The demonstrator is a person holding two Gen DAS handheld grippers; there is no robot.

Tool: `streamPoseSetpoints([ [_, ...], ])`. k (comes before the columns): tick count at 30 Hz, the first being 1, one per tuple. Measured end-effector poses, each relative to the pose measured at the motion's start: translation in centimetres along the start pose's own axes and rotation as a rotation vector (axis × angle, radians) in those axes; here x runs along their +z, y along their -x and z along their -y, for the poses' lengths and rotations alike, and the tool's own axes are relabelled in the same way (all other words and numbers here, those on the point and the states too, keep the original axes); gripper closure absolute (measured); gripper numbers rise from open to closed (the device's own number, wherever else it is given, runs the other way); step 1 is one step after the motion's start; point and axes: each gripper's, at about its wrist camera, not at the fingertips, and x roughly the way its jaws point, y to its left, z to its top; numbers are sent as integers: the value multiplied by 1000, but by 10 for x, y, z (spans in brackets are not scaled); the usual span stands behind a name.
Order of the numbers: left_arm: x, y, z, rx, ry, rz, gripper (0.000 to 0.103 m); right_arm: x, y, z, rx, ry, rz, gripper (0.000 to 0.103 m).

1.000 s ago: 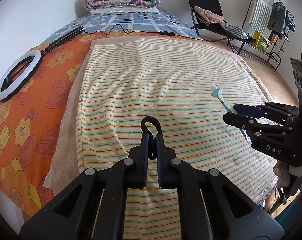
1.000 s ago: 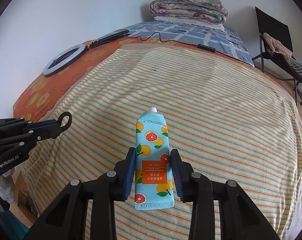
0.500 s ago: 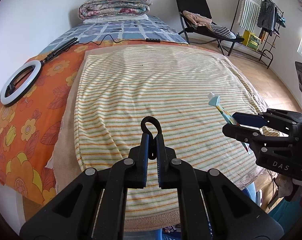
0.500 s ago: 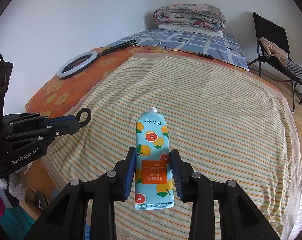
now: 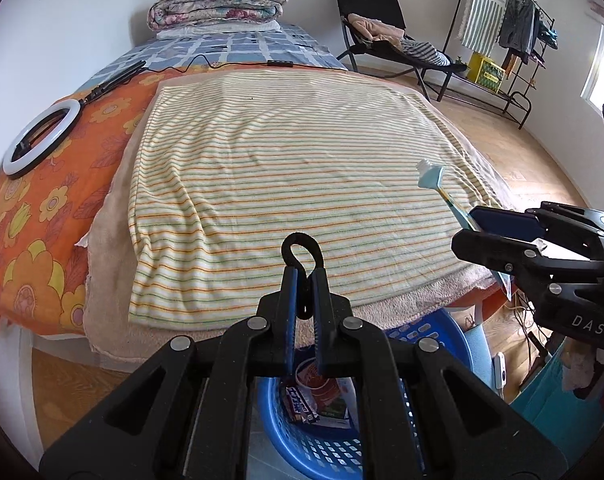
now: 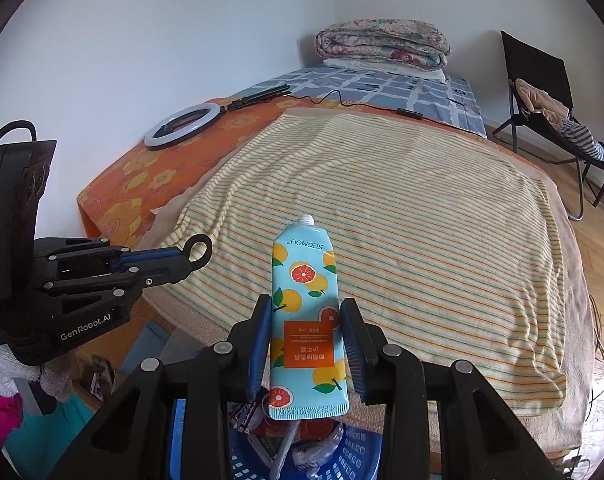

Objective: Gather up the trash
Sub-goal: 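Carry hair tie and tube over the blue wastebasket and open both tools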

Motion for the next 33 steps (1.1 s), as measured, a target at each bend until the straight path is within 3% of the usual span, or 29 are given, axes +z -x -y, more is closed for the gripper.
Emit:
streamPoseSetpoints([
  [14, -55, 15, 34, -24, 5, -45, 98, -66, 38, -21, 49, -43, -22, 68],
  [23, -82, -3, 49, 12, 81, -67, 98, -106, 27, -17, 54, -66, -99, 68],
  [33, -102, -36, 51, 32, 102, -143, 98, -120, -3, -11, 33, -65, -207, 68],
])
